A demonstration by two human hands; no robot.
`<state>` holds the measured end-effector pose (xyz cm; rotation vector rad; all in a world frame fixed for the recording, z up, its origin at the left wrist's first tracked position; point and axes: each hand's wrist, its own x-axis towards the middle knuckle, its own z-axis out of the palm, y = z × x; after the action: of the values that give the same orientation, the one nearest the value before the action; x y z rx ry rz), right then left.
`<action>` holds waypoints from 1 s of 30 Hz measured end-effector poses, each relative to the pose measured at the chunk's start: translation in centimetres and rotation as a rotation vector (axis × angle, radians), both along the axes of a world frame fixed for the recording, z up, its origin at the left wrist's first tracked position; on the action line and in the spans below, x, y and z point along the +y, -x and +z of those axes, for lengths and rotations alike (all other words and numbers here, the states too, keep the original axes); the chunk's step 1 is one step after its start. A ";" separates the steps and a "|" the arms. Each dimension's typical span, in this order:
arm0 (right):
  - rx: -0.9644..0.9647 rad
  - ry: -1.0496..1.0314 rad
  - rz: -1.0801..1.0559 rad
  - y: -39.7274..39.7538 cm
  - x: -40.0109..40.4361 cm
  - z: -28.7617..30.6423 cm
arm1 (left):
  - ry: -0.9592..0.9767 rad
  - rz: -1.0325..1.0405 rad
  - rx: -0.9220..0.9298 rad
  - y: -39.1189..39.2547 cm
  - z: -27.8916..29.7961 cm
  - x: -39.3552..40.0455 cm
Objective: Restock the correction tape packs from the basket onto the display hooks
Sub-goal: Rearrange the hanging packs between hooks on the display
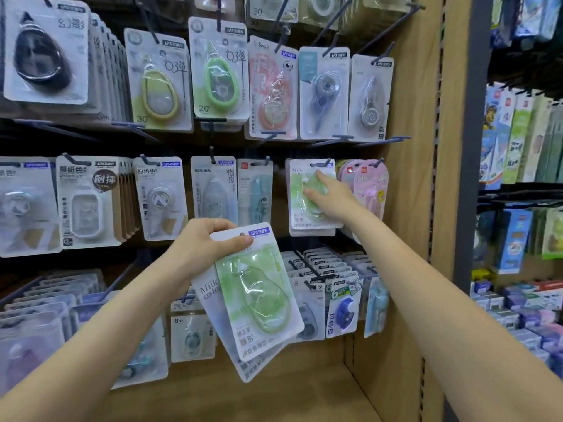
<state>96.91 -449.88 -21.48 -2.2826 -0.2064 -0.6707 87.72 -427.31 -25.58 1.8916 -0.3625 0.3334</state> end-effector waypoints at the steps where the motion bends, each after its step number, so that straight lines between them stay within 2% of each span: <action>1: 0.040 0.041 -0.035 -0.3 0.2 0.2 | -0.001 0.001 -0.001 0.1 0.0 0.0; 4: 0.078 0.165 -0.171 0.0 0.0 0.2 | -0.003 0.012 -0.018 0.4 0.3 0.1; 6: -0.151 0.160 -0.240 1.6 -0.1 -0.5 | -0.006 0.009 -0.039 0.5 0.6 0.0; 8: -0.388 -0.015 -0.147 4.3 0.3 -1.8 | -0.012 0.010 -0.063 0.5 1.0 -0.2; 9: -0.366 -0.117 -0.006 5.9 0.7 -2.6 | -0.010 0.010 -0.075 0.5 1.3 -0.5; 11: -0.042 -0.253 0.381 9.0 1.8 -4.3 | -0.005 0.004 -0.103 0.4 1.7 -1.0; 13: 0.195 -0.315 0.585 10.5 2.4 -5.7 | 0.024 -0.018 -0.115 0.5 2.1 -1.8; 17: 0.191 -0.580 0.659 10.4 2.5 -6.5 | 0.149 -0.026 -0.121 0.3 2.4 -2.9; 20: 0.085 -0.857 0.690 9.9 2.1 -6.3 | 0.348 -0.221 -0.005 0.3 2.4 -2.7; 22: 0.018 -1.013 0.721 9.6 1.7 -6.0 | 0.275 -0.293 0.047 0.4 1.6 -2.5; 25: -0.035 -0.965 0.642 9.0 1.6 -5.6 | 0.108 -0.226 0.006 0.3 0.2 -2.4; 28: -0.221 -0.810 0.362 7.3 0.5 -4.6 | 0.139 -0.112 -0.028 -0.3 -0.1 -1.6; 30: -0.317 -0.707 0.264 6.3 -0.6 -3.5 | 0.172 -0.055 -0.021 -0.7 -0.1 -0.7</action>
<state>90.58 -450.48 -24.94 -1.4421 -0.3497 -0.8063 88.40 -428.06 -25.68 1.7082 -0.3869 0.3367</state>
